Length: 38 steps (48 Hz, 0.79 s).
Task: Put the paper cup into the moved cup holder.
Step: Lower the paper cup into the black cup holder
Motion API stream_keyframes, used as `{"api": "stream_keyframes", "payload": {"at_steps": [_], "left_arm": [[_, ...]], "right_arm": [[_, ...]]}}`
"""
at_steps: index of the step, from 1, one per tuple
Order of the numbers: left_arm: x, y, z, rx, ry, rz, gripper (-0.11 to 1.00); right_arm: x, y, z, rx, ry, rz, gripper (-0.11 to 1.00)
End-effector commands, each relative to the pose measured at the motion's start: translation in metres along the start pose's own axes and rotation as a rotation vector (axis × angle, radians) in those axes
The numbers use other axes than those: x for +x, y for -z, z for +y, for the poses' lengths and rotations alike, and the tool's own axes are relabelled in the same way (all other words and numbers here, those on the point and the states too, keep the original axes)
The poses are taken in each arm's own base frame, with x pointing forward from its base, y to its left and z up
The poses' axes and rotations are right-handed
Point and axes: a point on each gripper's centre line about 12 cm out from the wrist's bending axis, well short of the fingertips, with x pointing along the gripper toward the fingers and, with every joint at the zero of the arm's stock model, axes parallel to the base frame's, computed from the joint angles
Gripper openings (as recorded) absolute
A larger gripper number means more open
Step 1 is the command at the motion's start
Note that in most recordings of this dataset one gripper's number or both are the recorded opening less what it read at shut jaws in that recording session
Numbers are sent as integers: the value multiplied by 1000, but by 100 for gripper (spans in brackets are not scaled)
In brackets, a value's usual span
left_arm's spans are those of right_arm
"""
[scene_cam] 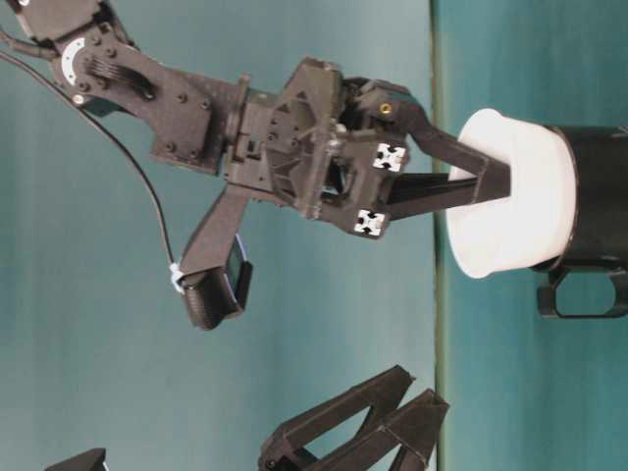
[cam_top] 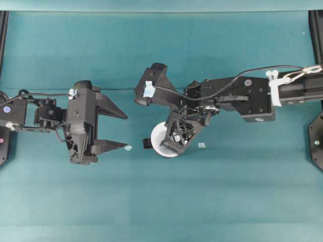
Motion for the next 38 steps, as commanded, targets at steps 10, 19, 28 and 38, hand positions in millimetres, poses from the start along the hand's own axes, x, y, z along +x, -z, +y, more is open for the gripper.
{"api": "stream_keyframes", "payload": {"at_steps": [10, 19, 28, 38], "left_arm": [[-2, -7, -1, 5, 2, -25, 83], [-2, -7, -1, 6, 2, -25, 83], [-2, -6, -1, 6, 2, -23, 83], [-2, -7, -1, 6, 2, -25, 83]], "right_arm": [[-3, 0, 4, -13, -6, -14, 2], [-3, 0, 4, -11, -6, -11, 2], [-4, -1, 5, -12, -9, -14, 2], [-8, 0, 7, -3, -21, -8, 27]]}}
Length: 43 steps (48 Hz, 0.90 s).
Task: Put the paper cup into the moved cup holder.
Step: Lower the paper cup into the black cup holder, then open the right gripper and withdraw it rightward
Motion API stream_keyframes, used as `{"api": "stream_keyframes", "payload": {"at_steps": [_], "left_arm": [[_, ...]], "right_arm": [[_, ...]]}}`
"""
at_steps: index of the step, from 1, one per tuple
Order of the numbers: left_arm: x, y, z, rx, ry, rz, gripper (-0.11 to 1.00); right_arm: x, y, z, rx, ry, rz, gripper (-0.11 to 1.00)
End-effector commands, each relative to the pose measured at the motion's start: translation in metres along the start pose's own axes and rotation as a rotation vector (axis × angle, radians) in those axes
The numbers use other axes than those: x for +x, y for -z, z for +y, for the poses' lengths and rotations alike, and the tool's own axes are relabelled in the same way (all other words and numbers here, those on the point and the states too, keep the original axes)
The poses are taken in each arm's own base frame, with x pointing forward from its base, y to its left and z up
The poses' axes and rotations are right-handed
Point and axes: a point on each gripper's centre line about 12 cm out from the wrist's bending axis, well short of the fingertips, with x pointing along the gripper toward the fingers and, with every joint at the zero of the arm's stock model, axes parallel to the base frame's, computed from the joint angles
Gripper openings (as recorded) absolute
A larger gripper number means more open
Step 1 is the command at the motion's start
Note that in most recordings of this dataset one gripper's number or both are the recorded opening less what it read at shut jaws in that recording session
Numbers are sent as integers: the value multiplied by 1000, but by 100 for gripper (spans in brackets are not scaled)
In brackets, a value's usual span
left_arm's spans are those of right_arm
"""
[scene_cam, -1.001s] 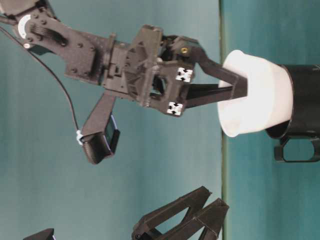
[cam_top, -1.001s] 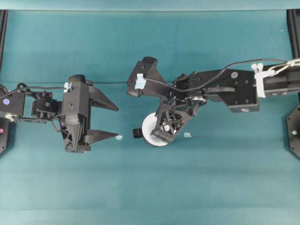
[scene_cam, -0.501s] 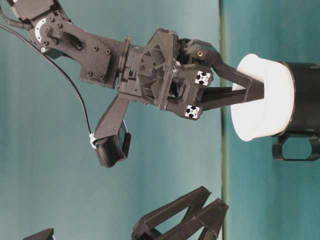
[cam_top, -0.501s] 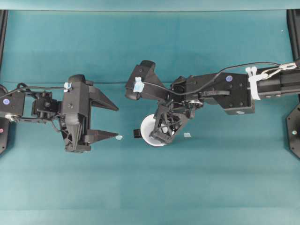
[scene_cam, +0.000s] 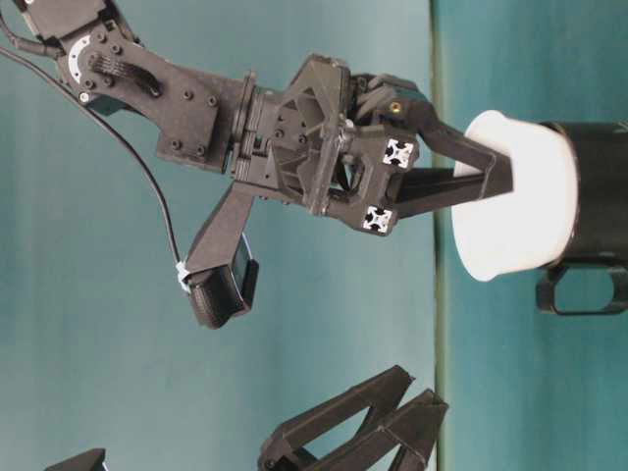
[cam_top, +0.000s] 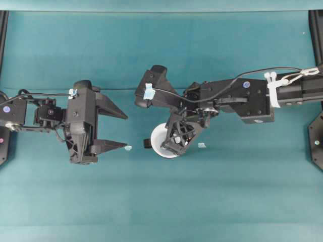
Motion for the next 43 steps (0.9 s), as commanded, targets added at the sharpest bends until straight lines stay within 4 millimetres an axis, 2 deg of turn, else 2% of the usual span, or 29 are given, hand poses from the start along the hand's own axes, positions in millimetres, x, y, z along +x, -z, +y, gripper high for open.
{"api": "stream_keyframes", "payload": {"at_steps": [1, 9, 13, 26, 43], "left_arm": [[-2, -6, 0, 4, 1, -23, 83], [-2, -6, 0, 2, 1, -23, 83], [-2, -7, 0, 2, 1, -25, 83], [-2, -7, 0, 2, 1, -25, 83], [-2, -6, 0, 1, 1, -23, 83]], "right_arm": [[-12, -4, 5, -6, -18, -24, 31], [-20, -6, 6, -11, -27, -50, 77], [-25, -5, 7, -12, -31, -58, 93], [-46, -8, 10, -12, -57, -119, 92], [-55, -4, 21, -30, -76, -134, 92]]}}
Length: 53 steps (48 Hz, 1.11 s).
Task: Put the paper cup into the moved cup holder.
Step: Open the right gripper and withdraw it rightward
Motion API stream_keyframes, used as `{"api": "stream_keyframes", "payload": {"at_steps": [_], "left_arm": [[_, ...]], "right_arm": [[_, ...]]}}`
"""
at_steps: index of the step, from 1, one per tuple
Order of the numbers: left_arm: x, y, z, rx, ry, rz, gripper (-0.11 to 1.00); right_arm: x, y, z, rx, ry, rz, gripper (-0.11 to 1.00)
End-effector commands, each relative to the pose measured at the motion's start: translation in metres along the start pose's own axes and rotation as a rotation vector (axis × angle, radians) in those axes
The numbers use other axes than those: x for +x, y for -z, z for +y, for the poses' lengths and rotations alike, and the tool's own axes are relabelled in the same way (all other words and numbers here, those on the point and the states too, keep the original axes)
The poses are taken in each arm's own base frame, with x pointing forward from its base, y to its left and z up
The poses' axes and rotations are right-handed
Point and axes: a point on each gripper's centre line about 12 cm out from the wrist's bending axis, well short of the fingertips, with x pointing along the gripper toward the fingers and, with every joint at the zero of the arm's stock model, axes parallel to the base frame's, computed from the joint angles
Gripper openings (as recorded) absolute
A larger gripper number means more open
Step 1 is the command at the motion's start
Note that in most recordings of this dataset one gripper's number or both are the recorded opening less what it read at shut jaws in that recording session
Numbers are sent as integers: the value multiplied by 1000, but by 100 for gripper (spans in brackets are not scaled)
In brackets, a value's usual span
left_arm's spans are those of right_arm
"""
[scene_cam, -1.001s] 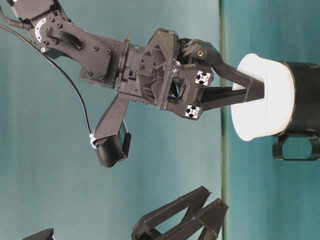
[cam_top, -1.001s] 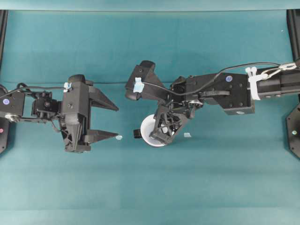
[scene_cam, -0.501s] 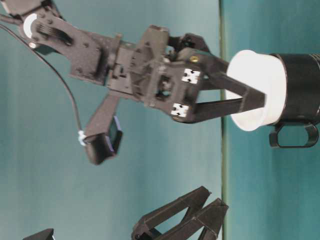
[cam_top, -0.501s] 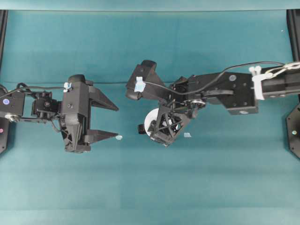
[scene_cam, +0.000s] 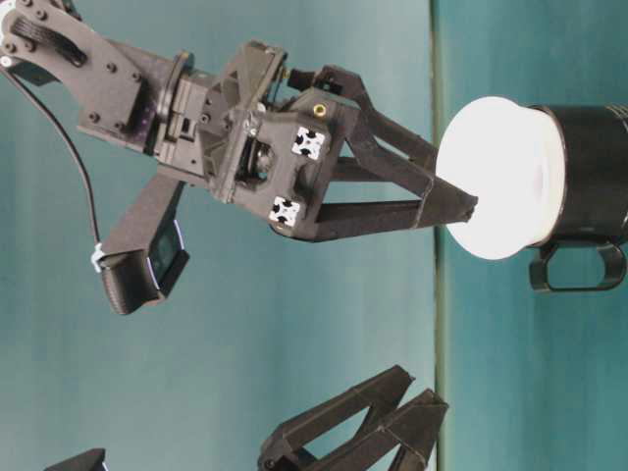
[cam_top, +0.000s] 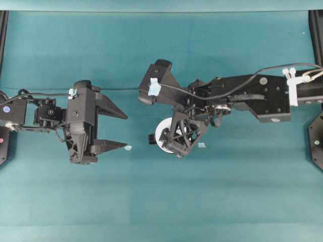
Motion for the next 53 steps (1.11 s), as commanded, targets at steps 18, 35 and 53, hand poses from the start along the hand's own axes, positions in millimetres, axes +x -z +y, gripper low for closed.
{"api": "stream_keyframes", "payload": {"at_steps": [18, 35, 53], "left_arm": [[-2, -6, -1, 5, 2, -23, 83], [-2, -6, -1, 5, 2, -23, 83], [-3, -7, -1, 5, 2, -25, 83]], "right_arm": [[-36, 2, 7, -18, -34, -75, 92], [-59, 15, 0, -26, -46, -128, 92], [-95, 38, -10, -29, -88, -244, 92]]}}
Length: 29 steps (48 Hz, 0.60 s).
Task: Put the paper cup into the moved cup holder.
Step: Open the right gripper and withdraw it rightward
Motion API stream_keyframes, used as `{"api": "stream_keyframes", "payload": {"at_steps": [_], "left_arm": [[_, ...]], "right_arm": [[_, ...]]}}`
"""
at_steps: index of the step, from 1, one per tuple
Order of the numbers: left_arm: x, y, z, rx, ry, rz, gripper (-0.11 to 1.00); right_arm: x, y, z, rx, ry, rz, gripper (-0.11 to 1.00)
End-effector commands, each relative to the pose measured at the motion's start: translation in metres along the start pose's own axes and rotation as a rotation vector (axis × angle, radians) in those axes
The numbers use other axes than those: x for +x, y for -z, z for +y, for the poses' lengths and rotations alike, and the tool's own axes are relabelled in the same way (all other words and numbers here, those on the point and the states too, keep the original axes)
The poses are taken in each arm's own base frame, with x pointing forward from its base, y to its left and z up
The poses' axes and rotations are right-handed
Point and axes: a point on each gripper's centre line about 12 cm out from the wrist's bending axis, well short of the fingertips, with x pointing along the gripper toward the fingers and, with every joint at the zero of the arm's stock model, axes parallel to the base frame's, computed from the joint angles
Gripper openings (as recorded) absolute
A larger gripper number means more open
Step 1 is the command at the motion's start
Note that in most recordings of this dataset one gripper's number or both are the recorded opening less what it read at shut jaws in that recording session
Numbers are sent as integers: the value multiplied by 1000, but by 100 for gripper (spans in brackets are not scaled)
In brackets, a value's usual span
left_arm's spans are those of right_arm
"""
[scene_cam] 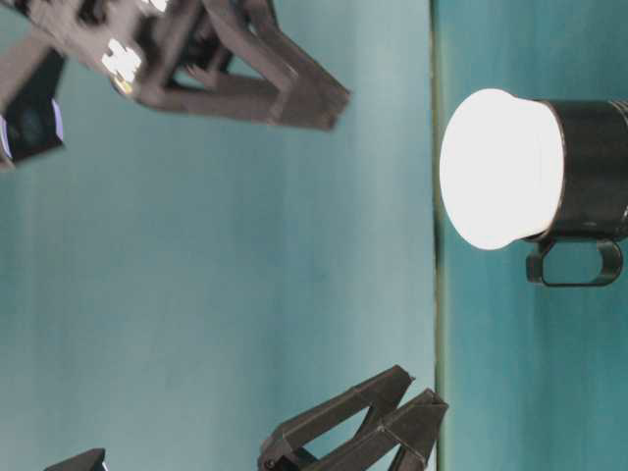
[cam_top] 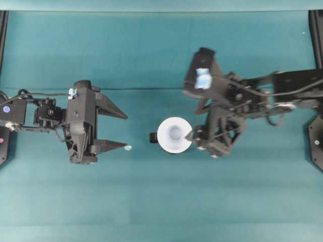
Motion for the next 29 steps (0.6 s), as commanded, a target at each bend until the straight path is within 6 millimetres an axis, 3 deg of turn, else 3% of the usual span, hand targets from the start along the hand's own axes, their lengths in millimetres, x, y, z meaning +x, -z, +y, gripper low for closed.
{"api": "stream_keyframes", "payload": {"at_steps": [1, 29], "left_arm": [[-3, -7, -1, 3, 2, -25, 83], [-3, -7, -1, 3, 2, -26, 83]], "right_arm": [[-18, -2, 1, 3, -22, -57, 92], [-42, 17, -3, -16, -60, -135, 92]]}}
